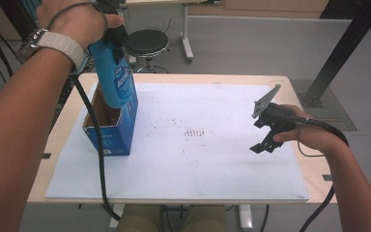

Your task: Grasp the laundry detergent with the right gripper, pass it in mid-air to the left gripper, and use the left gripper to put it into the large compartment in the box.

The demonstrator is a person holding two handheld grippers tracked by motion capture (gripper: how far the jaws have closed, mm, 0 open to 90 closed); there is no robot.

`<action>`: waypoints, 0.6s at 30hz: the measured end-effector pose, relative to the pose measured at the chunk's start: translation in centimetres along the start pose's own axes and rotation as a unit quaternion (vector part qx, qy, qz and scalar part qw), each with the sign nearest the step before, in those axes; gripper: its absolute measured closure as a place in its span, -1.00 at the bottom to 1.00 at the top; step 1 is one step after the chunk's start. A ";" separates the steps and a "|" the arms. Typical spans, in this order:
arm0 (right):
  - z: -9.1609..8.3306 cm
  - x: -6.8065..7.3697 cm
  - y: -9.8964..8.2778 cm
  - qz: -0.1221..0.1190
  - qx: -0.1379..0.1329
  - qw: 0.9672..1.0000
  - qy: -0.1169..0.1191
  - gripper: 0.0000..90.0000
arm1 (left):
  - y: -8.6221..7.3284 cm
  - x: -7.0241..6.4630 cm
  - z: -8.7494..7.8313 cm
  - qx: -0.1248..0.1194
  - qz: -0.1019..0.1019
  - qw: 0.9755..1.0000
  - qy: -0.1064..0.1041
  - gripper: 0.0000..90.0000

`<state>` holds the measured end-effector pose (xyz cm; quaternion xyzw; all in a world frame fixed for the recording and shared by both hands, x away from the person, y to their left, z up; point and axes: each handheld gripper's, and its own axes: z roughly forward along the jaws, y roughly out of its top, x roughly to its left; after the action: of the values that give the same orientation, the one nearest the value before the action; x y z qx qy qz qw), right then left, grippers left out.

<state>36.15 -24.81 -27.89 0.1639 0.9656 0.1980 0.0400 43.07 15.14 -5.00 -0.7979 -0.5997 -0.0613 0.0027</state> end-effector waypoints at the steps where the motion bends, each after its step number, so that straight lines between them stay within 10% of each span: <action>1: 0.0 0.0 0.0 0.000 0.002 1.000 0.000 -0.80 | 0.1 0.1 0.1 0.000 -0.006 1.000 0.000 -0.17; 18: 0.6 -0.6 -0.4 0.008 0.003 1.000 0.003 -0.80 | 1.3 1.7 1.7 0.006 -0.053 0.999 0.010 -0.17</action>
<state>36.69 -25.18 -28.59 0.1707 0.9650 0.1960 0.0349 44.95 16.56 -6.47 -0.7642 -0.6416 -0.0656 0.0098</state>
